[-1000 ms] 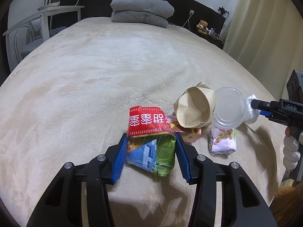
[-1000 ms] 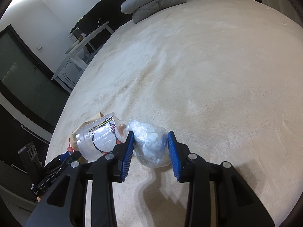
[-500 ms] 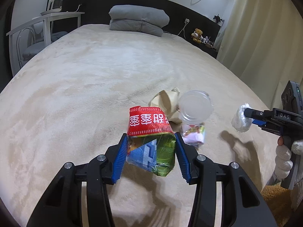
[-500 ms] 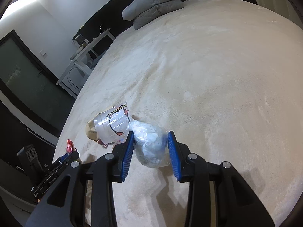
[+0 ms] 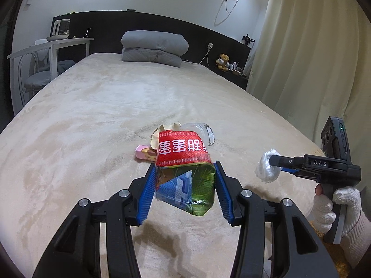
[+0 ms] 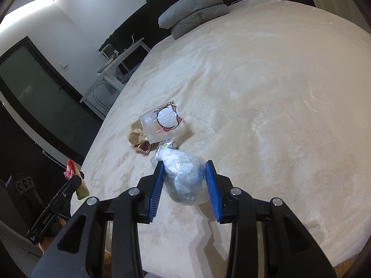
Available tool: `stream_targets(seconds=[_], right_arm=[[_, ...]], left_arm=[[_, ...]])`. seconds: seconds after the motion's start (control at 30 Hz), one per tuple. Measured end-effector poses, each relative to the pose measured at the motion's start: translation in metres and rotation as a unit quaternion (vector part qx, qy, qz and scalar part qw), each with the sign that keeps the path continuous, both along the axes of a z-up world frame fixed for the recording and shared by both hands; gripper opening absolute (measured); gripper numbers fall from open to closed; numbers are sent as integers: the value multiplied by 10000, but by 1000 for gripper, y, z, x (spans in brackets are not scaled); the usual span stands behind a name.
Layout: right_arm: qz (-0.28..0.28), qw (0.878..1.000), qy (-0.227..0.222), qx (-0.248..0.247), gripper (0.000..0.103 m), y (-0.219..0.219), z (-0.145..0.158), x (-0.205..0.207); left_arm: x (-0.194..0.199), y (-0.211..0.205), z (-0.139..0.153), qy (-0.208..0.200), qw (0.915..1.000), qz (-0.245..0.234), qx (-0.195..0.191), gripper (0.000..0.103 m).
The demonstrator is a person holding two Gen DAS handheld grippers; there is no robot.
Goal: Collect trash
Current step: 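Carry the snack bag and white bag down over the clear bin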
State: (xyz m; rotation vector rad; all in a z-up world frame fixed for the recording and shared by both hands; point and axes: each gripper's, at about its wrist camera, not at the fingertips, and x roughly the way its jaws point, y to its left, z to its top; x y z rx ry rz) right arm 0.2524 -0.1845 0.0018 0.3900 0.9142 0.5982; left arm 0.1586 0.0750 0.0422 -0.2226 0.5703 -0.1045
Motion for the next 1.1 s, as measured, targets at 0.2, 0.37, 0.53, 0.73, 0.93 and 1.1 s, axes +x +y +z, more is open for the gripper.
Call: stream_targets(seconds=[0.2, 0.37, 0.53, 0.73, 0.93, 1.1], right_arm=[[99, 9999, -106, 48, 37, 0, 0, -35], [192, 9997, -157, 43, 37, -2, -3, -64], [279, 9993, -233, 73, 37, -5, -4, -93], [436, 9983, -381, 53, 37, -6, -6, -128], [633, 9969, -470, -18, 37, -5, -10, -159], [774, 9965, -319, -41, 37, -3, -23, -177]], left_arm=[[-35, -15, 4, -199, 9997, -73, -77, 47], [-62, -25, -4, -172, 9997, -71, -161, 47], [-88, -33, -9, -164, 9997, -36, -192, 47], [-118, -41, -13, -203, 9992, -5, -334, 47], [-137, -54, -18, -169, 9991, -70, -380, 47], [-150, -69, -25, -41, 9991, -191, -376, 47]])
